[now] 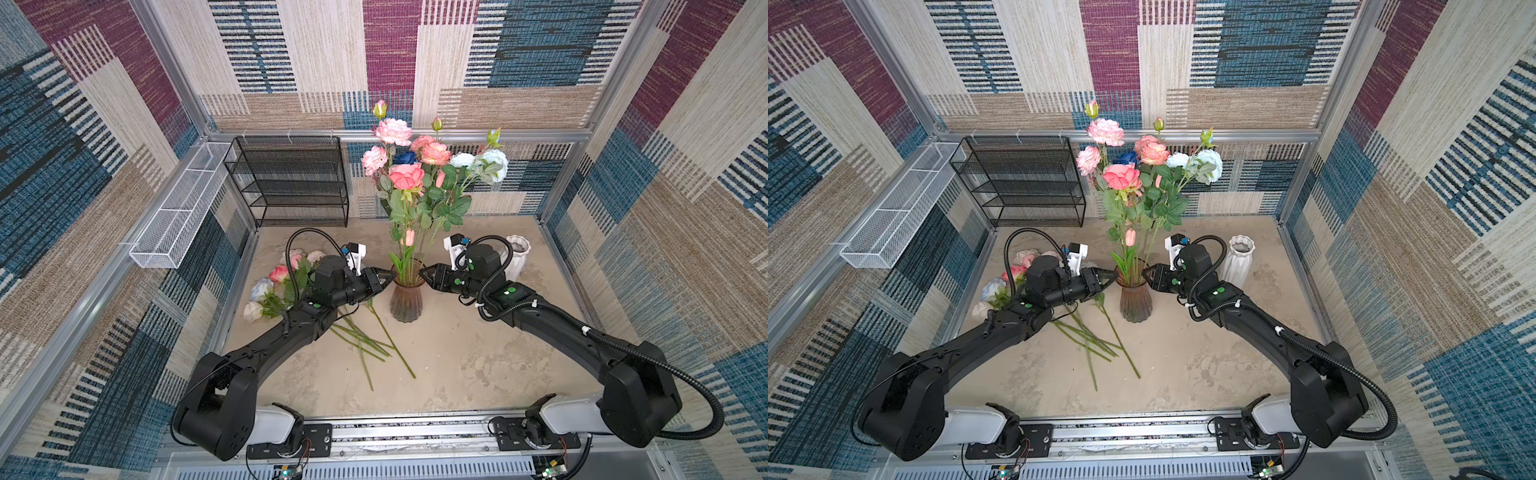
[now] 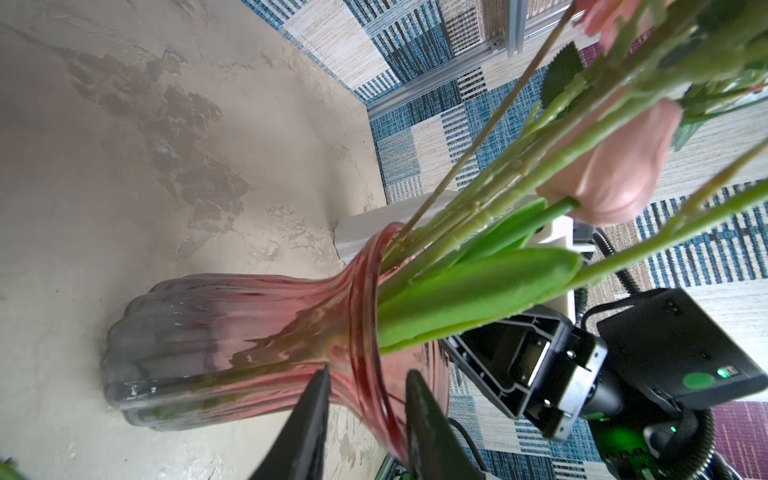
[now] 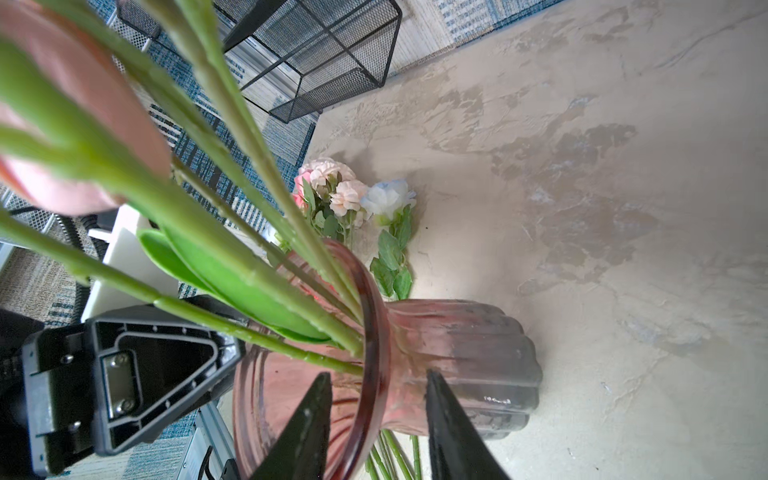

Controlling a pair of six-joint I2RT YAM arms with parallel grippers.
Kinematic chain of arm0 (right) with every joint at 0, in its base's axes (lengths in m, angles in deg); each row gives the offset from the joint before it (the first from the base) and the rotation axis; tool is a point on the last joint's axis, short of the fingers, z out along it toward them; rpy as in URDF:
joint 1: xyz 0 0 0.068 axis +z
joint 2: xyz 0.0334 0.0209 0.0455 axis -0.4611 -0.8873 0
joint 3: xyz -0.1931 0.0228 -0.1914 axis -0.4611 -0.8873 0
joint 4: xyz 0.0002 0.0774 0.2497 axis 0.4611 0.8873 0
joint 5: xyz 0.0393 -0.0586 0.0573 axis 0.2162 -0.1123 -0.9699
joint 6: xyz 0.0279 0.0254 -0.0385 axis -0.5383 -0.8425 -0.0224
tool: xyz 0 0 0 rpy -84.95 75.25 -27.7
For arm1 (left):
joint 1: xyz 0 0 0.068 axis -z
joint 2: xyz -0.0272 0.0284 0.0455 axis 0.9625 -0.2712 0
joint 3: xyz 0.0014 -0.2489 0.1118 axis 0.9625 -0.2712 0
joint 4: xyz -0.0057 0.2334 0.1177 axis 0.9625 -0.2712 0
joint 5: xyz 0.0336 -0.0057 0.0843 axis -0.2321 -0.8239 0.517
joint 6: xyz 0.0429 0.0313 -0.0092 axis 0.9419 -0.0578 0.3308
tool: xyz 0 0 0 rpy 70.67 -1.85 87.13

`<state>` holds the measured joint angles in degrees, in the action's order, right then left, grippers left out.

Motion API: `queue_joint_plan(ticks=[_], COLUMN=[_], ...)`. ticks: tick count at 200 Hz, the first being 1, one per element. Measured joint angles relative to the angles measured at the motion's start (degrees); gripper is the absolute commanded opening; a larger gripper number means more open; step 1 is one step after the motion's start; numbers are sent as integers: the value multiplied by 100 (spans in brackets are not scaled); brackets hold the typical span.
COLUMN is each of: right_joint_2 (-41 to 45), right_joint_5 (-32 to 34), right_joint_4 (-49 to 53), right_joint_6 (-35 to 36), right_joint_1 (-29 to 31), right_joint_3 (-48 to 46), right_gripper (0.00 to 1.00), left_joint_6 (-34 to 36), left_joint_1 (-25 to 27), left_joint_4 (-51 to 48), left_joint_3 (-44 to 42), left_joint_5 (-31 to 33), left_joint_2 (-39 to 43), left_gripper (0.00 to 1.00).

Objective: Arrange the flowers into the vase
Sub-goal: 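Close both grippers around the pink vase neck from opposite sides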

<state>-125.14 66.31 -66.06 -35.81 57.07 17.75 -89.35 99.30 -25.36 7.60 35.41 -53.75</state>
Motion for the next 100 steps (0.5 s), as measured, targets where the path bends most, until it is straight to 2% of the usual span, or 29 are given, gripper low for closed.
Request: queue_joint_plan(ticks=[39, 100], right_joint_2=[-87, -205], right_joint_5=[-4, 48], right_joint_4=[-31, -66], right_joint_6=[76, 166], right_joint_1=[0, -9], right_joint_3=[79, 190], right_gripper=[30, 23], left_joint_6=[-2, -7], left_joint_1=[20, 20], left_joint_4=[166, 400], left_joint_3=[48, 109], left_joint_5=[0, 116], left_joint_2=[-127, -264], left_gripper=[18, 14])
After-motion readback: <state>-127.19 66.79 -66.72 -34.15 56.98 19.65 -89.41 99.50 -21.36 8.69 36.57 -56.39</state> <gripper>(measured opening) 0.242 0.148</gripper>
